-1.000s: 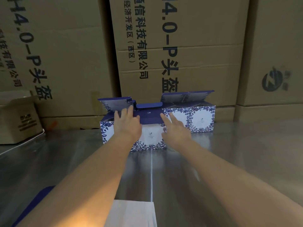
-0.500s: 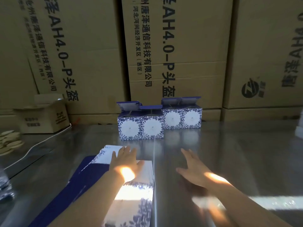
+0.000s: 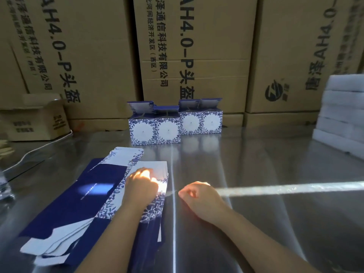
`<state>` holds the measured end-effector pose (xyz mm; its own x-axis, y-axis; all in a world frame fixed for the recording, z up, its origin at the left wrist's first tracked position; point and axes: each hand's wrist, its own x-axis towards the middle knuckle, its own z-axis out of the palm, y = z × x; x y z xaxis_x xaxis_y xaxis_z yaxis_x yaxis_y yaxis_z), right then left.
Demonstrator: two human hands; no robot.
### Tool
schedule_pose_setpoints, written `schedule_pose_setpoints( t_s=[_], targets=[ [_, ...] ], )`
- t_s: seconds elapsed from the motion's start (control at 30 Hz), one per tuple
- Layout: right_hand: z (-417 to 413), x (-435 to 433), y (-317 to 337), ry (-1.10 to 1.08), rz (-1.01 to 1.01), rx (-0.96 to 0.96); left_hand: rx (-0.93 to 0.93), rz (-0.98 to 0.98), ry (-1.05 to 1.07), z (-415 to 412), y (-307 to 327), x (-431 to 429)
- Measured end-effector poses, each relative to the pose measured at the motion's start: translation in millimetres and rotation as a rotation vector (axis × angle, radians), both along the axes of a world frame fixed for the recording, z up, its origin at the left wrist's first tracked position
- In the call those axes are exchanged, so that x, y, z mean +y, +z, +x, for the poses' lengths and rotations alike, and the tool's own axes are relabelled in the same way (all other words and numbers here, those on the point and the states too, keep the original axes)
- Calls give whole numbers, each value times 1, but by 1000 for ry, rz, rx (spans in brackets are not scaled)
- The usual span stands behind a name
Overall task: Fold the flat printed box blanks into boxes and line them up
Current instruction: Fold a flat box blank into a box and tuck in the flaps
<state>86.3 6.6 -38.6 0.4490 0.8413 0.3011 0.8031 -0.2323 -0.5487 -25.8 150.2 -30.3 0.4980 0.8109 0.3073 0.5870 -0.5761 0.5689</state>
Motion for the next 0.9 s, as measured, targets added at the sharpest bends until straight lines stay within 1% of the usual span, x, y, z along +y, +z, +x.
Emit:
schedule_pose_setpoints(
  t_s=[0.17, 0.23, 0.3, 0.37, 0.4, 0.5, 0.57, 0.73, 0.9],
  targets=[
    [-27, 11, -4, 165, -19, -74, -51, -80, -15, 0, 5, 1],
    [-34, 11, -6, 177, -22, -76, -94, -132, -10, -1, 8, 2],
    [-36, 13, -5, 123, -16, -16, -141, -172, -4, 0, 11, 1],
    [-44, 16, -3, 21, -22, 87, -166, -215, -8, 2, 14, 0],
    [-49, 19, -3, -31, -25, 97, -182, -237, -13, 3, 15, 0],
    [-64, 28, -4, -122, -45, -34, -318, -301, -18, 3, 20, 3],
    [-64, 30, -2, -123, -53, -37, -376, -316, -1, -1, 21, 4],
    [-47, 27, 5, -110, -78, 198, -309, -221, 21, -4, 26, 5],
    [-20, 18, 17, -149, 96, 581, -320, -242, -12, -8, 34, 3]
  ],
)
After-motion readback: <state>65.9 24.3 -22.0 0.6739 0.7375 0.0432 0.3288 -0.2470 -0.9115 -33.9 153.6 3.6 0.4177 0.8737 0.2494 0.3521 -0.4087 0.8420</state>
